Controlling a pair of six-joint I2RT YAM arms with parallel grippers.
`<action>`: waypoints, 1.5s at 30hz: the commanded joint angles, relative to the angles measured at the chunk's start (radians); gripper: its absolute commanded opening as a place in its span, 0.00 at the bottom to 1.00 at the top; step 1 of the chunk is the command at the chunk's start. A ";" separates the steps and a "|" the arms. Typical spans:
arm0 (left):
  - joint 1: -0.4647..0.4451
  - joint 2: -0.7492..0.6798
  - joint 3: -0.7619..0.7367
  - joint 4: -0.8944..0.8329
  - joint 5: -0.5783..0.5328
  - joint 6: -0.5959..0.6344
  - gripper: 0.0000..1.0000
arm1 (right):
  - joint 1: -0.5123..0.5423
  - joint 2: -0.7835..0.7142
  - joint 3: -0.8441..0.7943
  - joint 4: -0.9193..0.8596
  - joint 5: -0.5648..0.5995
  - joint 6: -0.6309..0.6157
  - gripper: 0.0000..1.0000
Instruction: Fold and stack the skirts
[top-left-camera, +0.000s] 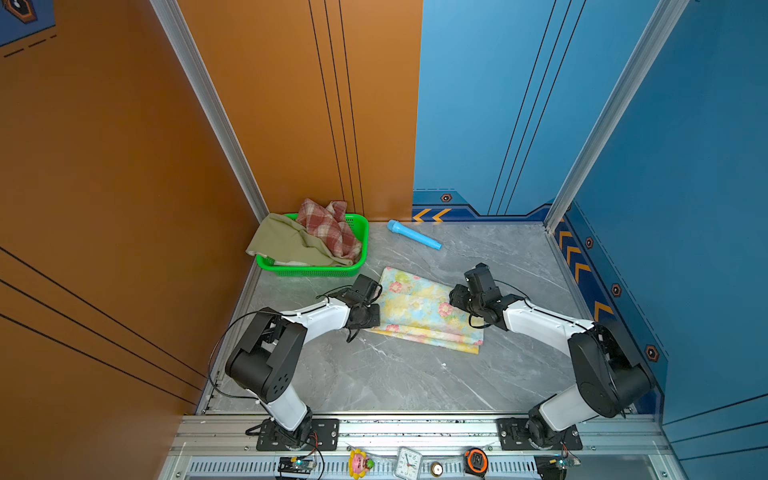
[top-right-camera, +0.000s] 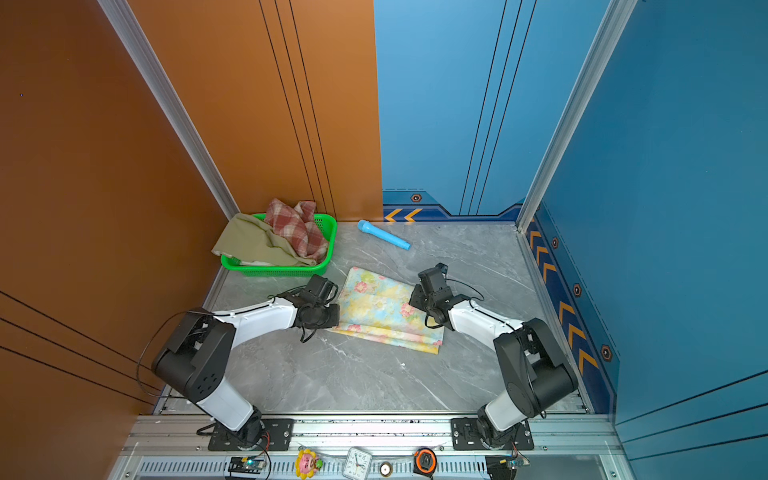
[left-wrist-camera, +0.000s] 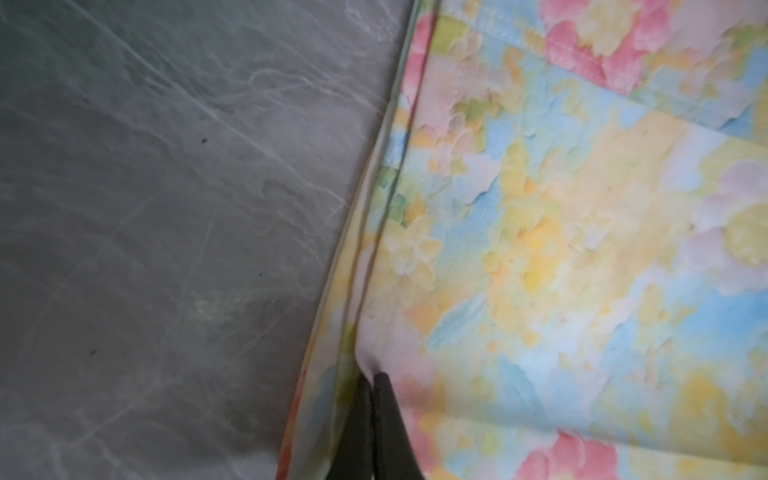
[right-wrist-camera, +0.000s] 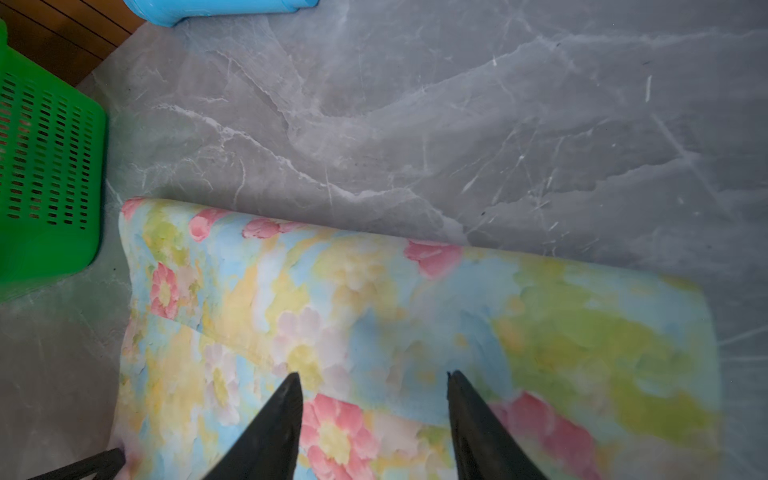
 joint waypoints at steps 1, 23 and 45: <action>-0.005 0.004 -0.019 -0.015 -0.024 -0.017 0.00 | 0.000 0.030 -0.073 0.114 0.048 0.041 0.57; 0.040 -0.149 0.063 -0.117 -0.034 0.005 0.00 | 0.072 -0.172 -0.013 -0.034 0.118 -0.041 0.68; 0.061 -0.086 -0.073 -0.023 -0.020 -0.027 0.00 | 0.409 -0.066 -0.327 0.257 0.535 0.167 0.65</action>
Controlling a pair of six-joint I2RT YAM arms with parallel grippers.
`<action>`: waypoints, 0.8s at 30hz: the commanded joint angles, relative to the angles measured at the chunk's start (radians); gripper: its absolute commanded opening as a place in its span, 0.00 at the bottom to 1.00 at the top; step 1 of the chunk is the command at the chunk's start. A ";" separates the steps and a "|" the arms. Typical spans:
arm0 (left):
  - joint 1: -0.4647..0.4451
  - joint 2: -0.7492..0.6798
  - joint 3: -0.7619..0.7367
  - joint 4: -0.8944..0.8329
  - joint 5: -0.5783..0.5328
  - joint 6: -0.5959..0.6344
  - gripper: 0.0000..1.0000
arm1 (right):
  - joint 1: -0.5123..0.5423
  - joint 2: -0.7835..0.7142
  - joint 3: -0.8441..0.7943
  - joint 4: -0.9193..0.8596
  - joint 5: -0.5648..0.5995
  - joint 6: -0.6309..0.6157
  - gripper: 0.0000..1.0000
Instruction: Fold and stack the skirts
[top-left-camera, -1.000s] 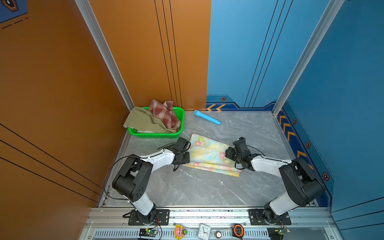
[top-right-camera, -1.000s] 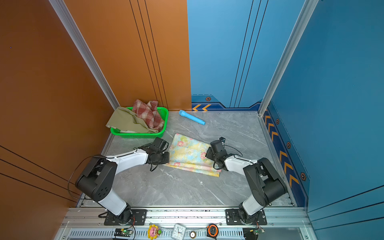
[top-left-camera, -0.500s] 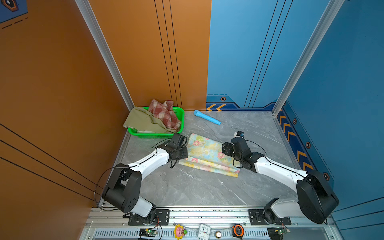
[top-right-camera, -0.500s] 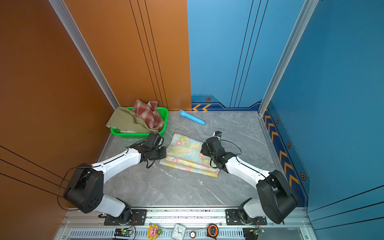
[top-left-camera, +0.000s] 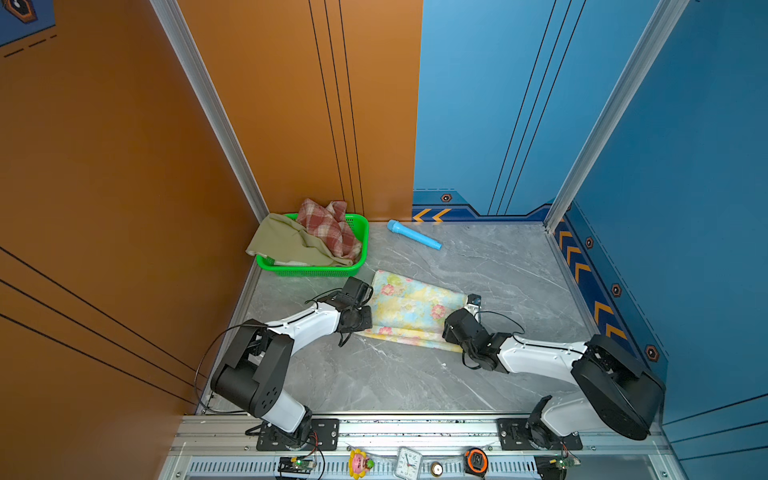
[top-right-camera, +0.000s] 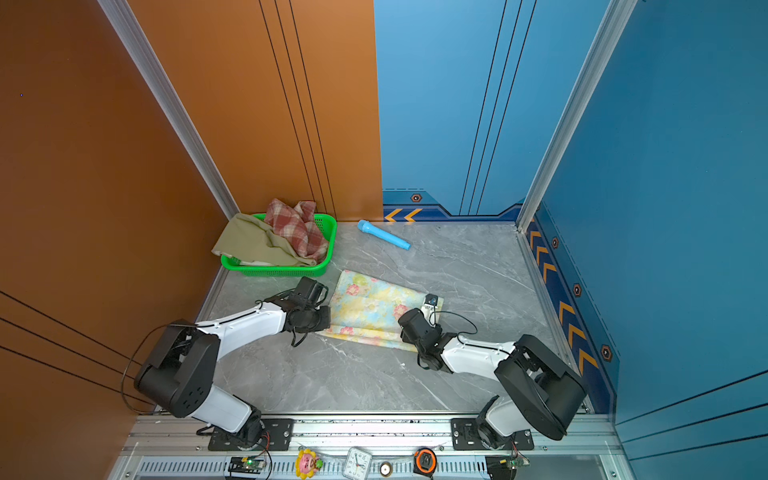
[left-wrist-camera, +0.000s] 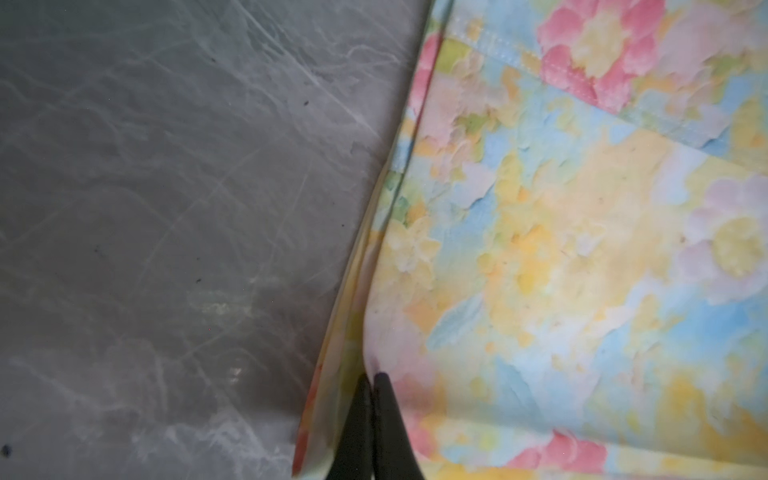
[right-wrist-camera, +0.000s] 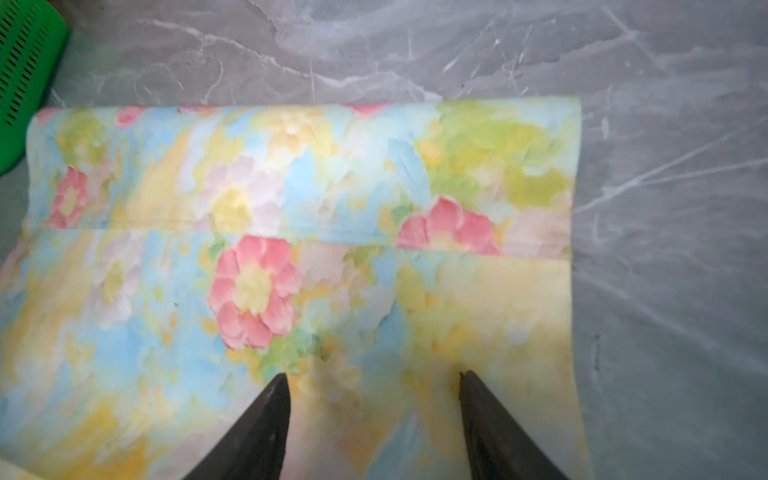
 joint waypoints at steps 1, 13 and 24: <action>0.008 0.012 -0.006 0.010 -0.014 -0.010 0.00 | 0.066 0.048 -0.024 0.091 0.154 0.073 0.64; -0.033 -0.148 0.056 -0.030 -0.100 -0.008 0.74 | 0.131 0.047 -0.076 0.076 0.153 0.123 0.60; -0.226 0.101 0.343 0.072 0.009 -0.095 0.71 | 0.130 0.001 -0.128 0.130 0.126 0.127 0.59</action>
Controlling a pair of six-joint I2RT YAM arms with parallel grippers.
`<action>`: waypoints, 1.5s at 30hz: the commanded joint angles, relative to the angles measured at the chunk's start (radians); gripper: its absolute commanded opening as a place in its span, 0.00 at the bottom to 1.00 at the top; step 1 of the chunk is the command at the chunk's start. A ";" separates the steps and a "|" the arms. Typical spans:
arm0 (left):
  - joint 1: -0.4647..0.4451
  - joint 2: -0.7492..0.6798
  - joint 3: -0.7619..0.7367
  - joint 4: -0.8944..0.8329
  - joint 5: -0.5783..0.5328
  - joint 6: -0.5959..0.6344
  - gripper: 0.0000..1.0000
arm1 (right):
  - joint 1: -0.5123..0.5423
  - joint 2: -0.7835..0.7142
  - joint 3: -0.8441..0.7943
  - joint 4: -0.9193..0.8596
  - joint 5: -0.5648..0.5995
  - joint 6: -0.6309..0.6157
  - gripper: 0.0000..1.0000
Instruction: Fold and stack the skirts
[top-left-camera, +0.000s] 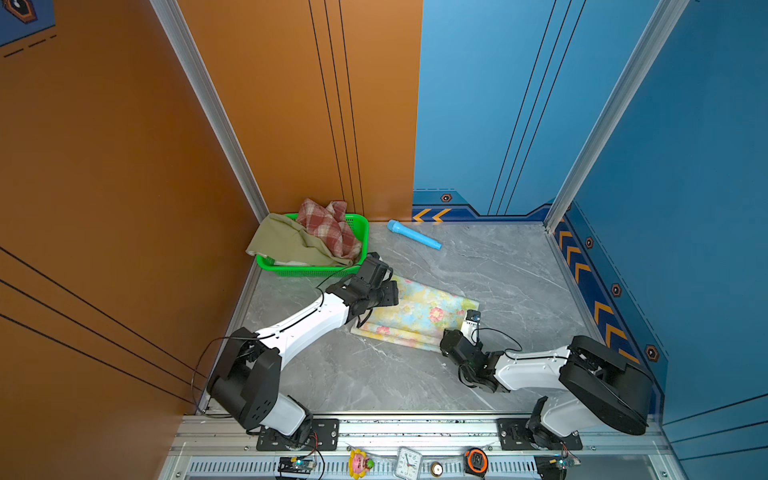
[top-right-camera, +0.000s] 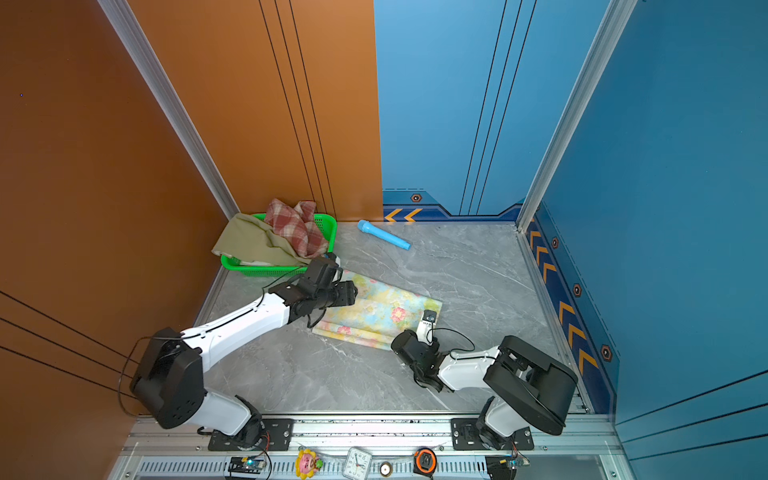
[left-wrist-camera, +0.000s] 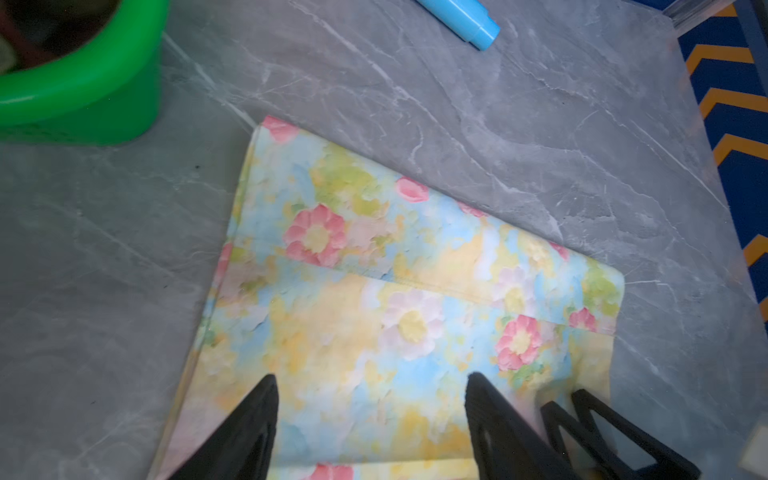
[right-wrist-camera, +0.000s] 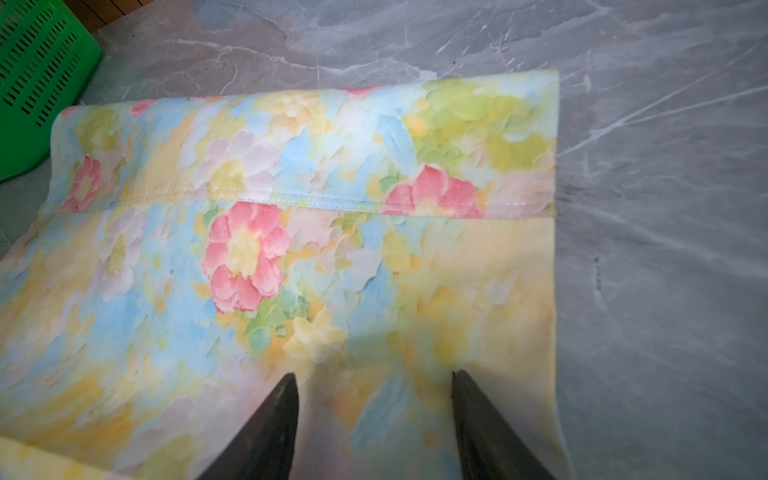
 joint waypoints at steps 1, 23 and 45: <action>-0.053 0.121 0.078 0.049 0.058 -0.060 0.71 | 0.007 -0.017 -0.036 -0.028 -0.027 0.030 0.59; -0.138 0.637 0.310 0.496 0.212 -0.277 0.65 | 0.017 -0.064 -0.055 -0.046 -0.010 0.047 0.56; 0.091 0.557 0.125 0.530 0.357 -0.162 0.65 | -0.053 -0.225 -0.064 -0.237 -0.006 0.050 0.54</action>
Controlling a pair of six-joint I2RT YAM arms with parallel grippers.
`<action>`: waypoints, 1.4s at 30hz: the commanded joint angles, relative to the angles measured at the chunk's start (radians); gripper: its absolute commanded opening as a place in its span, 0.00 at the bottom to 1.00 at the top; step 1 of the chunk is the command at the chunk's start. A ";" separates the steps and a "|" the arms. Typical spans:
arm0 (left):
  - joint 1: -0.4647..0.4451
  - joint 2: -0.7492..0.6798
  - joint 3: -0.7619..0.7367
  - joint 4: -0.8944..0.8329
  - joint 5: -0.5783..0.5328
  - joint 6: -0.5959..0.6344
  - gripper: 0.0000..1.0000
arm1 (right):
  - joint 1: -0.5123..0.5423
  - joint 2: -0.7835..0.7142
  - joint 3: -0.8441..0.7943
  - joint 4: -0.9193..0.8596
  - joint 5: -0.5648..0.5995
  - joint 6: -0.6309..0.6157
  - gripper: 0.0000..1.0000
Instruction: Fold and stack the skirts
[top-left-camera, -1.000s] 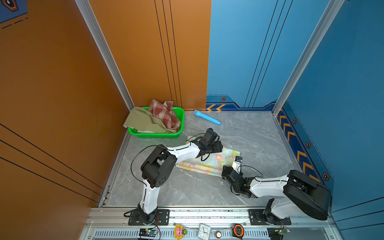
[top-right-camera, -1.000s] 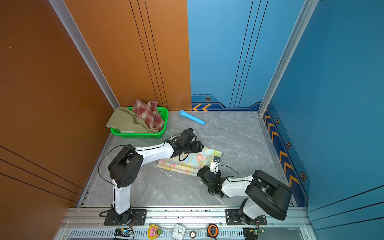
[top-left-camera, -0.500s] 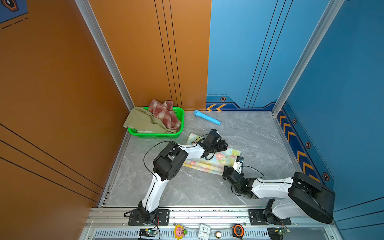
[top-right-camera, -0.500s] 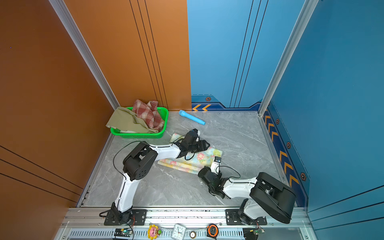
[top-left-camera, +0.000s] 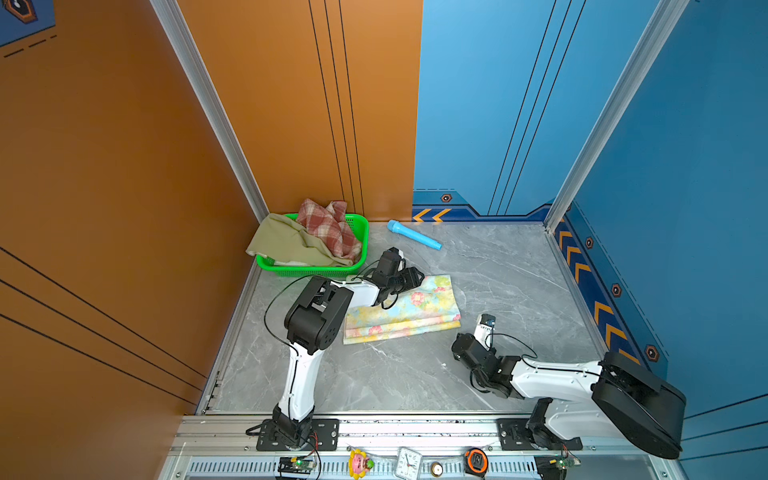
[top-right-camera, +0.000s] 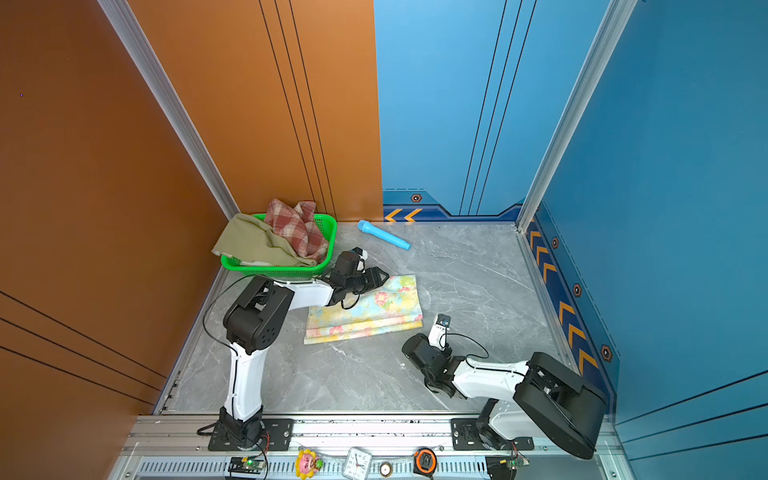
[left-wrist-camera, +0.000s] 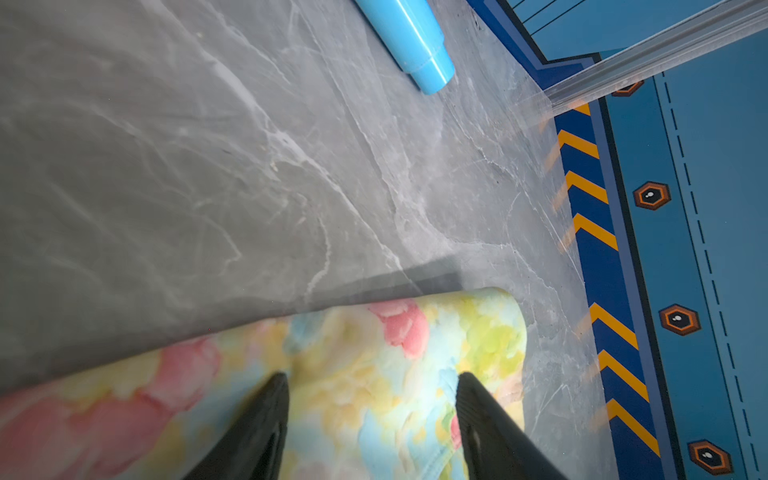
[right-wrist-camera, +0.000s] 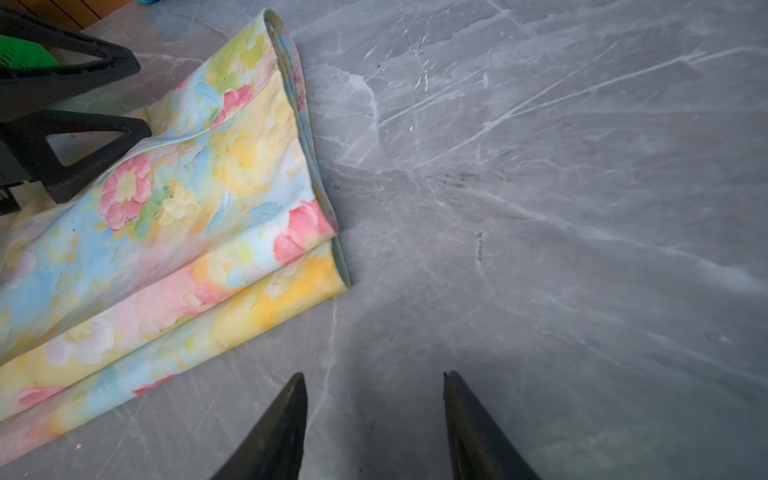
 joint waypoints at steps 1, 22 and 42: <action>-0.026 -0.003 -0.035 -0.075 0.025 0.026 0.65 | -0.033 -0.060 0.012 -0.084 -0.018 -0.024 0.54; -0.155 -0.050 -0.123 -0.067 -0.080 -0.058 0.65 | -0.340 0.139 0.487 -0.337 -0.607 -0.187 0.53; -0.116 -0.153 0.103 -0.350 -0.019 0.112 0.79 | -0.468 0.051 0.441 -0.437 -0.661 -0.302 0.53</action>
